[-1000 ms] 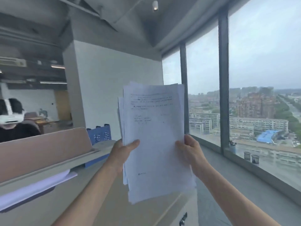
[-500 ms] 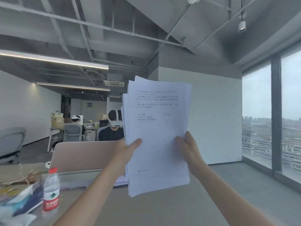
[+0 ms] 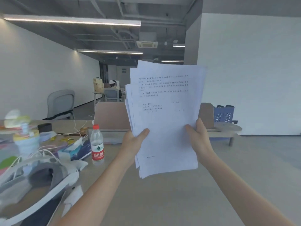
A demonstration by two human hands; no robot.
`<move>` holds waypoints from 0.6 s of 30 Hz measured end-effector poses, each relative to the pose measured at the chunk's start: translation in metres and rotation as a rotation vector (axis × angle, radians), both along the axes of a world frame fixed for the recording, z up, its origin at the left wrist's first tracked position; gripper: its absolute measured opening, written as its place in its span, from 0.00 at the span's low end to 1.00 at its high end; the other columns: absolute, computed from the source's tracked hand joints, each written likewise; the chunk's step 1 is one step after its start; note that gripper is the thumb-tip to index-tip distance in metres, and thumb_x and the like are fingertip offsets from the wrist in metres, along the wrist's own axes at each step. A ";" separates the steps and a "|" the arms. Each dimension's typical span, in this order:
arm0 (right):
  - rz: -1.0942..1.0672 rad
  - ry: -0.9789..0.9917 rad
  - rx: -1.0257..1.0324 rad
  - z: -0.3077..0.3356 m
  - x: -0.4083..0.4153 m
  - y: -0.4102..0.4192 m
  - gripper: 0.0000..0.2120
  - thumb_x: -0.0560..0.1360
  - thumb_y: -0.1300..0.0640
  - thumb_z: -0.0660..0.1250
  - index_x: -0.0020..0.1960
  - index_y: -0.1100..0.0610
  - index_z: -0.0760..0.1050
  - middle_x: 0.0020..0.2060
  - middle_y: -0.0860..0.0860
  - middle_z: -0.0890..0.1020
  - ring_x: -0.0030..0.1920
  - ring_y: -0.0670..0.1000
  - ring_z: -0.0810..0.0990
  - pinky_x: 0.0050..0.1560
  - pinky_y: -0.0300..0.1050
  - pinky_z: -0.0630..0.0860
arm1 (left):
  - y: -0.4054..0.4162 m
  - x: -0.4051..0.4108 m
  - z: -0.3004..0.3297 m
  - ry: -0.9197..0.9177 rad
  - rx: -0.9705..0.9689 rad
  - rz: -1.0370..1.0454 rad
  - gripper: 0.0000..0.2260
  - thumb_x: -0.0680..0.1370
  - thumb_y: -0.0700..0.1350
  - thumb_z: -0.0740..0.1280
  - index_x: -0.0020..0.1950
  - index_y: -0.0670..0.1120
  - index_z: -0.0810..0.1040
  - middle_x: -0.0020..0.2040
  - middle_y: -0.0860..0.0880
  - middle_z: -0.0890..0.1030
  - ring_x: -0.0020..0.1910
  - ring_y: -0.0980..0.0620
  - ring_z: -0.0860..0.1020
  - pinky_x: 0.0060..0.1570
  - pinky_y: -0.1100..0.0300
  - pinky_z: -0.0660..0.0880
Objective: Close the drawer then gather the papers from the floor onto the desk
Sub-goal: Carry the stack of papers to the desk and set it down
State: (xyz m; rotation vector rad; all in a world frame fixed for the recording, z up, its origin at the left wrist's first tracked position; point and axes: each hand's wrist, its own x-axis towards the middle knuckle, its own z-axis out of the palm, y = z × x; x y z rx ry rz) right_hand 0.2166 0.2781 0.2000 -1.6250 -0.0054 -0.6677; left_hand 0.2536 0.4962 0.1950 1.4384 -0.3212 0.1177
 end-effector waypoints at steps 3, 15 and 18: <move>0.028 0.042 0.041 -0.031 0.023 -0.002 0.09 0.74 0.54 0.61 0.53 0.54 0.72 0.49 0.58 0.78 0.48 0.52 0.75 0.48 0.51 0.71 | -0.001 0.017 -0.025 0.025 0.037 0.018 0.08 0.77 0.48 0.70 0.54 0.50 0.82 0.46 0.56 0.85 0.38 0.65 0.83 0.34 0.71 0.77; 0.057 0.117 0.153 -0.085 0.046 -0.011 0.11 0.79 0.61 0.60 0.54 0.50 0.78 0.51 0.48 0.85 0.54 0.56 0.82 0.56 0.55 0.78 | -0.012 0.048 -0.078 0.090 0.113 0.022 0.06 0.77 0.47 0.69 0.53 0.55 0.81 0.48 0.59 0.86 0.44 0.64 0.84 0.40 0.68 0.76; 0.056 0.134 0.153 -0.089 0.040 -0.008 0.11 0.79 0.63 0.60 0.55 0.53 0.78 0.42 0.38 0.83 0.50 0.51 0.82 0.54 0.53 0.78 | -0.012 0.044 -0.085 0.115 0.112 0.018 0.03 0.77 0.47 0.70 0.48 0.55 0.82 0.43 0.59 0.86 0.44 0.62 0.84 0.38 0.69 0.77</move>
